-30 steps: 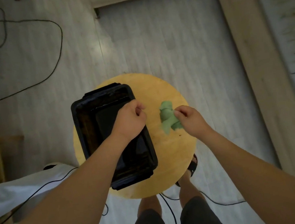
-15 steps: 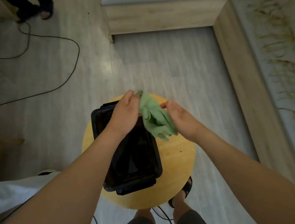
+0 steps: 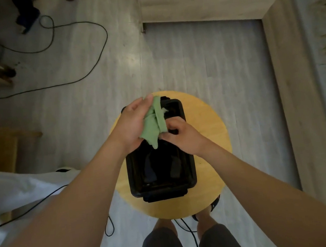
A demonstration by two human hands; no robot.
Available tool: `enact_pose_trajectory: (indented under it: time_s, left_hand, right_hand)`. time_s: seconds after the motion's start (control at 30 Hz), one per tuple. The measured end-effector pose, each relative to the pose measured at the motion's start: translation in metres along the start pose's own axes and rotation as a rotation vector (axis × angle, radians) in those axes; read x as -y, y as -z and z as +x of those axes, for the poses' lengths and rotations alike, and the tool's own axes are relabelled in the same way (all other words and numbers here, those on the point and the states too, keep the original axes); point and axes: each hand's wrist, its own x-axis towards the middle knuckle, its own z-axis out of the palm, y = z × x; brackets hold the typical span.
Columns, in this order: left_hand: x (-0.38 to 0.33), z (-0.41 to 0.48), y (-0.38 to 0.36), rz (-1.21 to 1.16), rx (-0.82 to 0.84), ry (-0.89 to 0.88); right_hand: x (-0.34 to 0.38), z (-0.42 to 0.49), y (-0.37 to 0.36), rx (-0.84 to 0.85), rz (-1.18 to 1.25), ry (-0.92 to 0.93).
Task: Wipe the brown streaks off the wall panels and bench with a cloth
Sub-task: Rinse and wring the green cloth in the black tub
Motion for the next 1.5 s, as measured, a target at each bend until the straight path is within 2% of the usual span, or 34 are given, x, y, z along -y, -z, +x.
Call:
enact_pose_trajectory:
  time_s: [0.07,0.13,0.23,0.3,0.37,0.47,0.53,0.63,0.73,0.87,0.97,1.03,1.13,1.2,1.27,1.37,1.5]
  left_hand:
    - [0.002,0.003,0.010,0.079,-0.094,-0.005]
    - [0.008,0.008,0.022,0.174,-0.282,0.018]
    - [0.024,0.016,0.035,0.408,-0.489,0.025]
    - [0.037,0.022,0.043,0.596,-0.534,0.024]
    - [0.054,0.028,0.049,0.729,-0.432,0.081]
    - [0.079,0.039,0.046,0.864,-0.098,0.318]
    - [0.092,0.041,0.039,0.814,-0.016,0.470]
    - [0.115,0.049,0.036,0.776,-0.084,0.470]
    - [0.142,0.057,0.040,0.726,-0.155,0.516]
    - [0.191,0.078,0.051,0.415,-0.215,0.635]
    - [0.220,0.096,0.055,0.210,-0.298,0.637]
    - [0.211,0.094,0.048,0.059,-0.366,0.618]
    - [0.203,0.096,0.046,-0.128,-0.415,0.610]
    - [0.196,0.098,0.043,-0.140,-0.405,0.623]
    - [0.187,0.094,0.037,-0.134,-0.376,0.663]
    - [0.186,0.086,0.027,-0.115,-0.327,0.638]
    - [0.190,0.073,0.034,-0.041,-0.415,0.520]
  right_hand:
    - [-0.006,0.008,0.000,-0.020,0.001,-0.089]
    - [-0.012,0.011,0.001,-0.068,0.032,-0.191]
    - [-0.022,0.010,0.000,-0.298,0.172,-0.324]
    - [-0.034,0.014,0.000,-0.436,0.057,-0.304]
    - [-0.046,0.021,-0.005,-0.389,-0.108,-0.273]
    - [-0.050,0.037,-0.024,-0.187,-0.127,-0.405]
    - [-0.050,0.046,-0.040,-0.048,0.005,-0.575]
    - [-0.063,0.059,-0.065,0.111,0.131,-0.716]
    - [-0.088,0.072,-0.089,0.091,0.069,-0.705]
    - [-0.116,0.087,-0.107,0.014,-0.040,-0.726]
    - [-0.113,0.082,-0.104,0.083,0.139,-0.773]
    - [-0.102,0.072,-0.103,0.114,0.224,-0.686]
    - [-0.084,0.051,-0.102,-0.030,0.320,-0.485]
    - [-0.077,0.038,-0.100,-0.063,0.372,-0.392]
    - [-0.071,0.034,-0.100,-0.097,0.319,-0.313]
    - [-0.076,0.049,-0.100,-0.245,0.112,-0.342]
    - [-0.101,0.081,-0.097,-0.382,-0.205,-0.474]
